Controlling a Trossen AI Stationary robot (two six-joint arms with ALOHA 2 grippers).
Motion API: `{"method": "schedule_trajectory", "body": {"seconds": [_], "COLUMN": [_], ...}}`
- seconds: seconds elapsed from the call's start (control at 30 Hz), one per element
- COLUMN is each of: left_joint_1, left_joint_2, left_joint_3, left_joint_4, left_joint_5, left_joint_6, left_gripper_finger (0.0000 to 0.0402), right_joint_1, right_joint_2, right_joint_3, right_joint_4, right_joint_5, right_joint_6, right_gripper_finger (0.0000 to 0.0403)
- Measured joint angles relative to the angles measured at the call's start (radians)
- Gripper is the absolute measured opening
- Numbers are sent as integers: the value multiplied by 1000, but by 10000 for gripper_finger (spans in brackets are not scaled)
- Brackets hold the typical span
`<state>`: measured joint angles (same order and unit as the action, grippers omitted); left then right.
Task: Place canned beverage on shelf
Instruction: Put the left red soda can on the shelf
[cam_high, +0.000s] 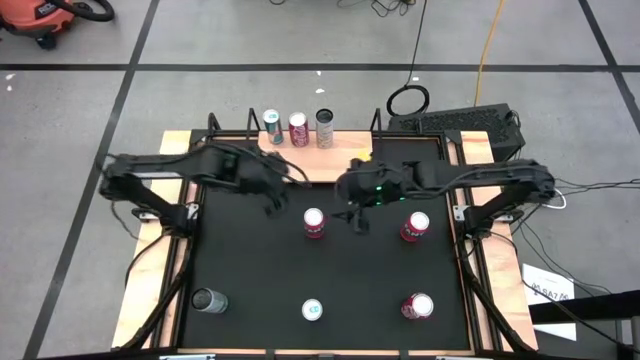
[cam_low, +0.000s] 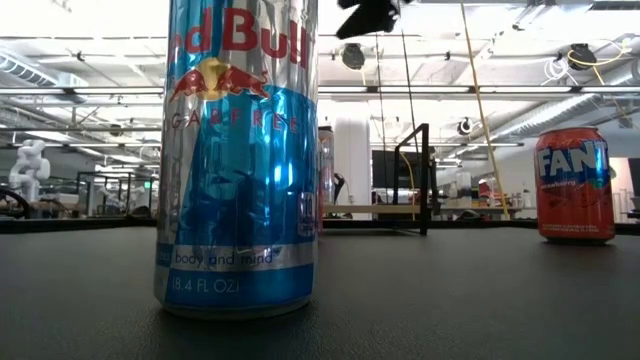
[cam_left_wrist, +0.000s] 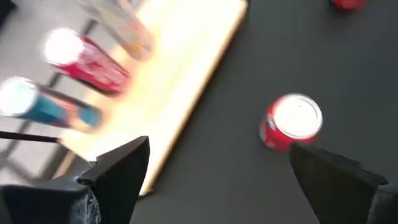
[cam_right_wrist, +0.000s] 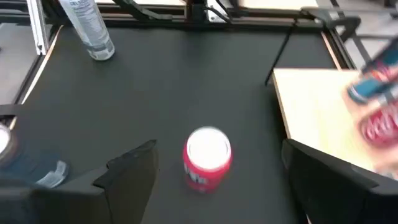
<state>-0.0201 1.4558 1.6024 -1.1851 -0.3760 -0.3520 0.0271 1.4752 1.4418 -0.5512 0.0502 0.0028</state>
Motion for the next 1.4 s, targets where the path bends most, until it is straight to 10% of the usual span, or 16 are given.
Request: {"method": "schedule_trajectory", "body": {"seconds": [0.37, 1.0, 1.4], "left_joint_1": [100, 241, 250], "left_joint_2": [-174, -185, -185], "left_joint_3": [-2, -2, -2], "left_joint_4": [2, -31, -28], "left_joint_5": [-133, -60, -55], "left_joint_6": [106, 156, 150], "left_gripper_finger": [380, 380, 380], "right_joint_1": [-62, -93, -96], "right_joint_2": [235, 439, 433], "right_joint_3": [0, 57, 57], "right_joint_4": [117, 95, 96], "right_joint_5": [-60, -209, -208], "right_joint_6": [-57, -170, -92], "right_gripper_finger": [391, 392, 272]}}
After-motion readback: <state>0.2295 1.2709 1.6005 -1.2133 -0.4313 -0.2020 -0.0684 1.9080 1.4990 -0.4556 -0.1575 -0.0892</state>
